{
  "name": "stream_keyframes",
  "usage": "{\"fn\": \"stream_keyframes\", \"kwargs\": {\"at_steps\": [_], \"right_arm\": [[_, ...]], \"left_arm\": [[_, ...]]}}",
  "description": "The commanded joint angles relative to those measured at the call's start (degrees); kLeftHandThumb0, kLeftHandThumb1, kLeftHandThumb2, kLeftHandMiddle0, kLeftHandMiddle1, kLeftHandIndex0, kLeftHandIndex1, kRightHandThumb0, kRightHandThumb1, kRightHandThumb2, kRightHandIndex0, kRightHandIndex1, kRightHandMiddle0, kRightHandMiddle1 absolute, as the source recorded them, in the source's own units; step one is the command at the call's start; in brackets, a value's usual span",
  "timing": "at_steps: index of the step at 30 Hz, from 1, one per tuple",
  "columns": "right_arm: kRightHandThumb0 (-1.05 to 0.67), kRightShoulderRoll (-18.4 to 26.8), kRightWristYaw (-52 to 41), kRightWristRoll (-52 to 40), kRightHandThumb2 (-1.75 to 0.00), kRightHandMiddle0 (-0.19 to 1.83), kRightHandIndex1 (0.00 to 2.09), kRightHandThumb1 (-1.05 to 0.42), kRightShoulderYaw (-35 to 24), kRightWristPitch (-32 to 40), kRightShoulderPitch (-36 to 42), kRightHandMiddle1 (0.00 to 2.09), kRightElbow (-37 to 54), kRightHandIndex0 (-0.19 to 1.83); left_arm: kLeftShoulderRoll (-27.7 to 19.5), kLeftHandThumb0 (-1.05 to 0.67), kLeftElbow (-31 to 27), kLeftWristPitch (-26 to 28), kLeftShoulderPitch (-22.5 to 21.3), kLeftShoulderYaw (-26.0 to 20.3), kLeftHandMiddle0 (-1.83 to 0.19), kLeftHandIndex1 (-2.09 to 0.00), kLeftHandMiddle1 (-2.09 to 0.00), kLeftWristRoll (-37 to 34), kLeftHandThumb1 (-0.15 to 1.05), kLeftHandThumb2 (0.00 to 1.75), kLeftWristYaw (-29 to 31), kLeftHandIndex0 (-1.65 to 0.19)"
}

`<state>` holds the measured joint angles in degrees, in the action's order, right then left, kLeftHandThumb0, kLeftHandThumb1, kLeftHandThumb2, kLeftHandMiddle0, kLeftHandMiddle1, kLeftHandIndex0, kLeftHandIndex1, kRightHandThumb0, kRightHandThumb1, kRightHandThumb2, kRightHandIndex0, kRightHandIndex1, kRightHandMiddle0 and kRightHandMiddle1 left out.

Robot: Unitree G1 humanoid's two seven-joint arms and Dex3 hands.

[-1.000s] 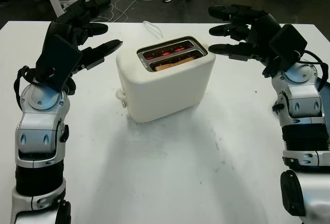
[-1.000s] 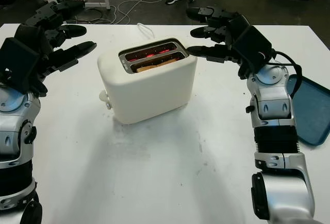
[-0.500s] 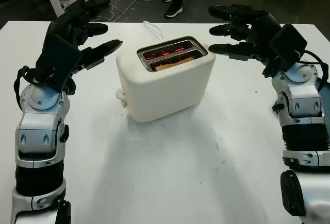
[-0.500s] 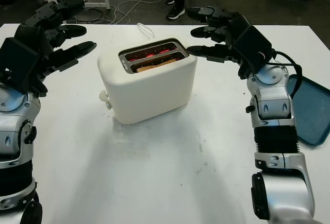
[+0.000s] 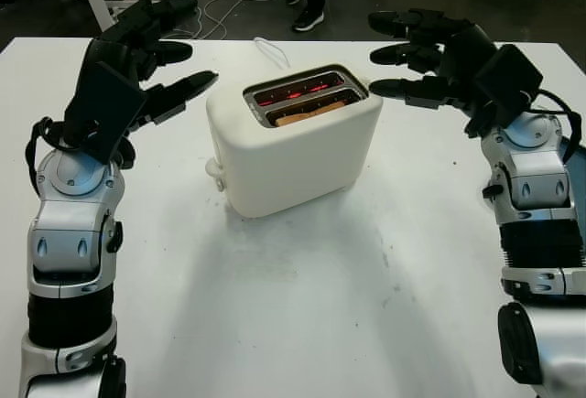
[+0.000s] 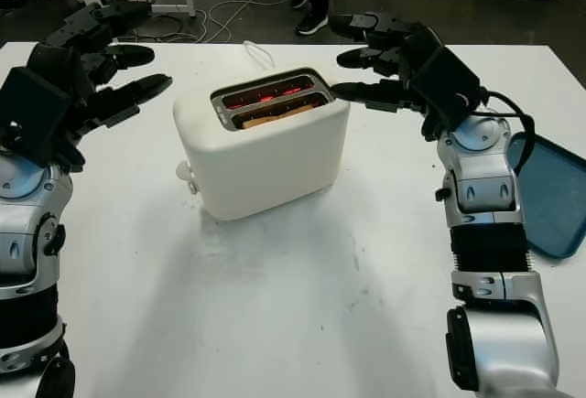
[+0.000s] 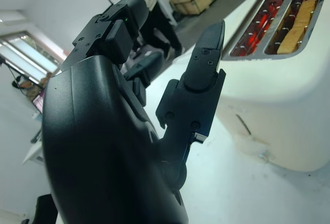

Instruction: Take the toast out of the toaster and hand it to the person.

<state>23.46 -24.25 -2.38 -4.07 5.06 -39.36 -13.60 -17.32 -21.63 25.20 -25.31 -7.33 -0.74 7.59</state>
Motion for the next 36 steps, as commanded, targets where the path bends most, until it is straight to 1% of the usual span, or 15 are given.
{"fn": "stream_keyframes", "kwargs": {"at_steps": [1,5,8,12,19,31,36], "right_arm": [[-0.13,0.25,0.75,0.51,0.0,0.69,0.66,-0.75,0.26,-0.48,-0.15,0.04,0.07,0.47],[-0.13,0.02,0.67,0.25,0.0,0.7,0.67,-0.75,0.04,-0.61,-0.24,0.05,-0.01,0.49],[-0.15,0.01,0.58,0.26,0.0,0.72,0.68,-0.75,0.06,-1.27,-0.44,0.05,-0.53,0.5],[-0.13,0.24,0.9,0.94,0.0,0.73,0.69,-0.76,0.32,-1.49,-0.21,0.06,0.12,0.51],[-0.11,-0.27,1.23,0.65,0.0,0.74,0.72,-0.75,0.19,-1.27,-0.23,0.06,0.27,0.51],[-0.11,-0.21,0.81,0.07,0.0,0.74,0.74,-0.76,0.12,-0.83,-0.22,0.06,0.17,0.49],[-0.1,-0.12,0.96,0.41,0.0,0.74,0.76,-0.76,0.31,-0.99,-0.14,0.06,0.43,0.49]], "left_arm": [[0.09,-0.29,0.14,-0.39,0.11,-0.15,-0.17,-0.43,-0.96,-0.65,0.83,0.0,0.31,-0.37],[-0.06,-0.29,-0.3,0.17,0.19,-0.11,-0.17,-0.44,-0.97,-0.53,0.84,0.0,0.28,-0.36],[-0.27,-0.28,-0.06,-0.37,0.13,0.07,-0.18,-0.44,-0.97,-0.22,0.84,0.0,0.35,-0.36],[-0.28,-0.28,-0.14,-0.08,0.0,0.12,-0.18,-0.45,-0.97,-0.17,0.83,0.0,0.33,-0.36],[-0.46,-0.28,0.2,-0.72,-0.03,0.17,-0.19,-0.47,-0.97,-0.06,0.84,0.0,0.53,-0.36],[-0.29,-0.31,0.04,-0.22,0.14,-0.06,-0.18,-0.49,-0.97,-0.06,0.84,0.0,0.56,-0.34],[-0.46,-0.29,-0.14,-0.33,0.26,0.08,-0.19,-0.49,-0.96,0.39,0.84,0.0,0.43,-0.35]]}}
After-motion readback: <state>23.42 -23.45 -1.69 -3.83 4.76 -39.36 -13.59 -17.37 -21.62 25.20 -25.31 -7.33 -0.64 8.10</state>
